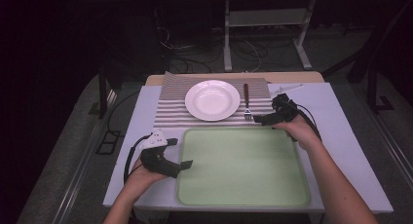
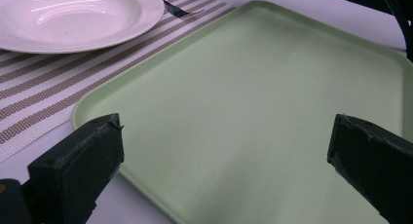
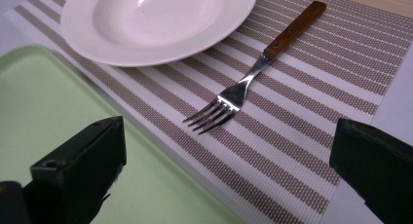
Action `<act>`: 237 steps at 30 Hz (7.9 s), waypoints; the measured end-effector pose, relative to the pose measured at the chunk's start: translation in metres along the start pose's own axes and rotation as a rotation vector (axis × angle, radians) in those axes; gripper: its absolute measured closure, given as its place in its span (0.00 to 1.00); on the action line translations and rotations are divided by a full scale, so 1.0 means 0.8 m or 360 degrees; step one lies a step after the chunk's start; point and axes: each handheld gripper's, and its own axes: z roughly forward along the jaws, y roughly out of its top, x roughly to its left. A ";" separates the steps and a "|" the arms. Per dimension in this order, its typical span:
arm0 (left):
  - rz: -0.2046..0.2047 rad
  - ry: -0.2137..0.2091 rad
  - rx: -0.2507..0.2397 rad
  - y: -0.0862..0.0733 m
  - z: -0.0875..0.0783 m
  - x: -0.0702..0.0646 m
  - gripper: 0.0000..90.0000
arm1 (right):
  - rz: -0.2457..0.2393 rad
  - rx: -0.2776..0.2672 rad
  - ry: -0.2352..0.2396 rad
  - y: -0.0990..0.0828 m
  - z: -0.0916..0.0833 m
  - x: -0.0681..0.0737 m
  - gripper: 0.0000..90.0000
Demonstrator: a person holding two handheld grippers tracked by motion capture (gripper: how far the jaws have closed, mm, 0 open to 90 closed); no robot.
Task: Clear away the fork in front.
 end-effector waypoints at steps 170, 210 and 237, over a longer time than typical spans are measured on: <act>0.0109 -0.0152 -0.0184 0.132 0.074 -0.019 0.20 | -0.0142 -0.0228 0.0426 -0.043 -0.086 0.093 0.86; -0.0110 -0.0354 -0.0238 0.130 0.106 -0.055 0.83 | -0.0285 -0.0288 0.0522 -0.040 -0.072 0.153 0.85; -0.0111 -0.0369 -0.0253 0.124 0.063 -0.015 0.89 | -0.0302 -0.0206 0.0284 -0.097 -0.078 0.092 0.01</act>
